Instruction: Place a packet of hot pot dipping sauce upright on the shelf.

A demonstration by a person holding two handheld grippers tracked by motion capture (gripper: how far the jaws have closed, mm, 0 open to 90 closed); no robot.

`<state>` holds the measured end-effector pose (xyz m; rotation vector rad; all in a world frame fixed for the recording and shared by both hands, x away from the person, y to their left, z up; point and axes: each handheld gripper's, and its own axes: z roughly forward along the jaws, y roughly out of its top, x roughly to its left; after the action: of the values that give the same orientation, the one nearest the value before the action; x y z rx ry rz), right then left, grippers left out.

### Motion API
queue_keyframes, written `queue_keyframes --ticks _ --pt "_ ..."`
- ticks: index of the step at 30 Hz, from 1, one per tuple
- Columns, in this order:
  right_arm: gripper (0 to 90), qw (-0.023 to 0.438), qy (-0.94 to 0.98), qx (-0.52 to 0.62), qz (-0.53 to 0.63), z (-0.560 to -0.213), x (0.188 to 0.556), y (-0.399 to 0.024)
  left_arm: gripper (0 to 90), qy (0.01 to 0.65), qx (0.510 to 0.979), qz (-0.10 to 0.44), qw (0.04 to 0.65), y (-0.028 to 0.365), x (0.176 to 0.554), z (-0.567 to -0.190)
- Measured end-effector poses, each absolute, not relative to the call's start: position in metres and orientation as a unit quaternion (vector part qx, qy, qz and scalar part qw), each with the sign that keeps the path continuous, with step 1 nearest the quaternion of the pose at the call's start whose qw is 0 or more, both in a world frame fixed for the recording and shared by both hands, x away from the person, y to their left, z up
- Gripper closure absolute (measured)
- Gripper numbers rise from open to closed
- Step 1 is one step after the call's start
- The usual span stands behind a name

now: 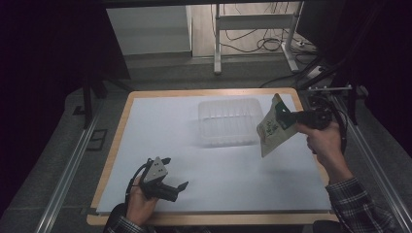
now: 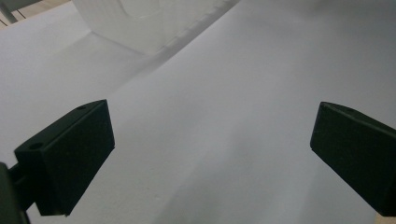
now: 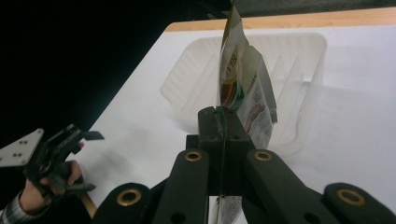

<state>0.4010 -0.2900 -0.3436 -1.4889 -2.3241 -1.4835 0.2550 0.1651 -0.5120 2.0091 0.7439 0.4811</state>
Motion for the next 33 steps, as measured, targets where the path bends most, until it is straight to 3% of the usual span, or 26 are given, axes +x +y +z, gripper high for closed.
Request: queue_keyframes --ticks 33 --pt "89.0 -0.022 -0.717 -0.511 -0.474 -0.344 0.474 -0.275 0.0 0.301 0.817 0.193 0.453 0.165 0.255 -0.512"
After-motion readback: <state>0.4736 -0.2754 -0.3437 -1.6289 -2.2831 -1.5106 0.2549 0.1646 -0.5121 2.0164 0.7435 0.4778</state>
